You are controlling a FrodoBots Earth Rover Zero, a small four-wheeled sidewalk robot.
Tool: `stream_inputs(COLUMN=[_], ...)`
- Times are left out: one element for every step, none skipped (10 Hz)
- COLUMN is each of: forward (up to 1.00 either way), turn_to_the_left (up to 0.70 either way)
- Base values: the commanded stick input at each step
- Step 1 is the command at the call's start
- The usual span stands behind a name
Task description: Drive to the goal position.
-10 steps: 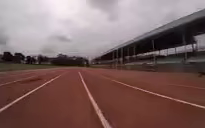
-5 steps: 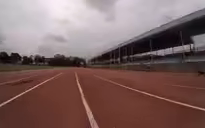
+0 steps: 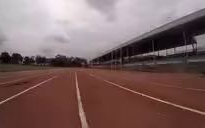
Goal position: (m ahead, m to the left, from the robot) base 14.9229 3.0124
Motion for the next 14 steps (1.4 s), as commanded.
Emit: stream_inputs(forward=[0.70,0.70,0.70,0.70,0.70,0.70,0.70,0.70,0.70,0.70,0.70,0.70,0.70,0.70], turn_to_the_left=[0.00,0.00,0.00,0.00,0.00,0.00,0.00,0.00,0.00,0.00,0.00,0.00,0.00,0.00])
